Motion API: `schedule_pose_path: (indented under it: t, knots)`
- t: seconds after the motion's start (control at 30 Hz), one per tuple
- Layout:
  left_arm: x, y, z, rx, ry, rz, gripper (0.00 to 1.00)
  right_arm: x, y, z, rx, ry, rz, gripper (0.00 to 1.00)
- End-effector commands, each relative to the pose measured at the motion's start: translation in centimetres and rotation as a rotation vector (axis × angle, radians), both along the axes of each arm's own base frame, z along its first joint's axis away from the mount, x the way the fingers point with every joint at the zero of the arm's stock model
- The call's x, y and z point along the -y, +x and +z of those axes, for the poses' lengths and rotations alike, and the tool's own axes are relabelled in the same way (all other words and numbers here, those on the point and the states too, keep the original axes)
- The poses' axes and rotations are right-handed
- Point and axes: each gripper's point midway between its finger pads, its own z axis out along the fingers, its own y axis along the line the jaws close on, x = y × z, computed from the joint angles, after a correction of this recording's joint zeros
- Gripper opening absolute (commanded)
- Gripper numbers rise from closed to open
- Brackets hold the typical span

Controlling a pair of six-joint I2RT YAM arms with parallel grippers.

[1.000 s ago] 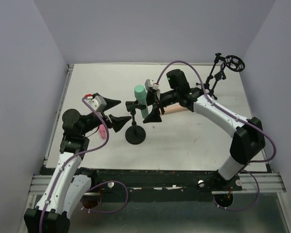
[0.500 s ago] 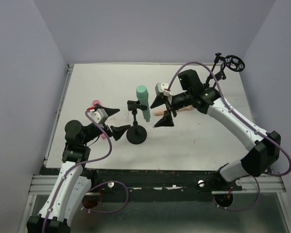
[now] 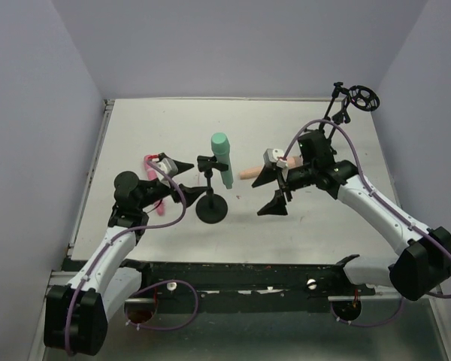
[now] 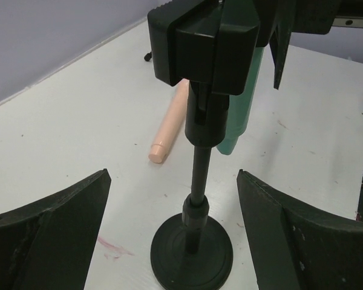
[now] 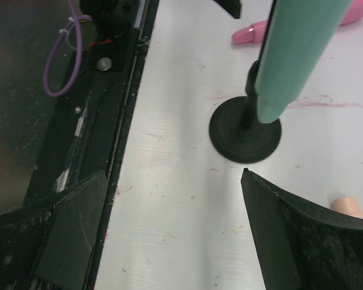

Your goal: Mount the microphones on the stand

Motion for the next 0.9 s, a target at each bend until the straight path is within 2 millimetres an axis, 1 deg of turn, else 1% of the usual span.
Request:
schedule_pose_path:
  t: [0.0, 0.1, 0.2, 0.23, 0.33, 0.4, 0.5, 0.73, 0.83, 0.87]
  knots:
    - [1.6, -0.2, 1.1, 0.069, -0.018, -0.067, 0.92, 0.8, -2.3, 0.2, -0.016, 0.128, 0.081, 1.00]
    - [2.4, -0.1, 0.1, 0.071, 0.002, -0.063, 0.92, 1.0, -2.8, -0.3, -0.029, 0.147, 0.093, 1.00]
    - [3.1, 0.3, -0.7, 0.067, 0.019, -0.045, 0.91, 1.0, -2.7, -0.4, -0.028, 0.145, 0.089, 1.00]
    - [3.0, 0.9, -0.8, 0.088, 0.031, -0.022, 0.90, 1.0, -2.7, -0.6, -0.028, 0.141, 0.087, 1.00]
    - [3.4, 1.2, -0.7, 0.108, 0.020, -0.005, 0.85, 1.2, -2.7, -0.8, -0.013, 0.132, 0.075, 1.00]
    - [3.5, 1.4, -0.5, 0.133, 0.016, 0.013, 0.83, 1.3, -2.8, -0.6, -0.006, 0.128, 0.075, 1.00]
    - [3.5, 1.5, -0.6, 0.126, 0.012, 0.034, 0.71, 1.3, -2.7, -0.5, -0.004, 0.126, 0.076, 1.00]
    - [3.8, 1.4, -1.3, 0.114, 0.006, 0.041, 0.61, 1.5, -2.5, -0.6, -0.012, 0.132, 0.074, 1.00]
    - [3.8, 1.4, -1.6, 0.107, -0.002, 0.051, 0.45, 1.6, -2.5, -0.7, -0.011, 0.131, 0.072, 1.00]
    - [3.8, 1.4, -1.7, 0.107, -0.004, 0.054, 0.37, 1.6, -2.5, -0.7, -0.010, 0.132, 0.070, 1.00]
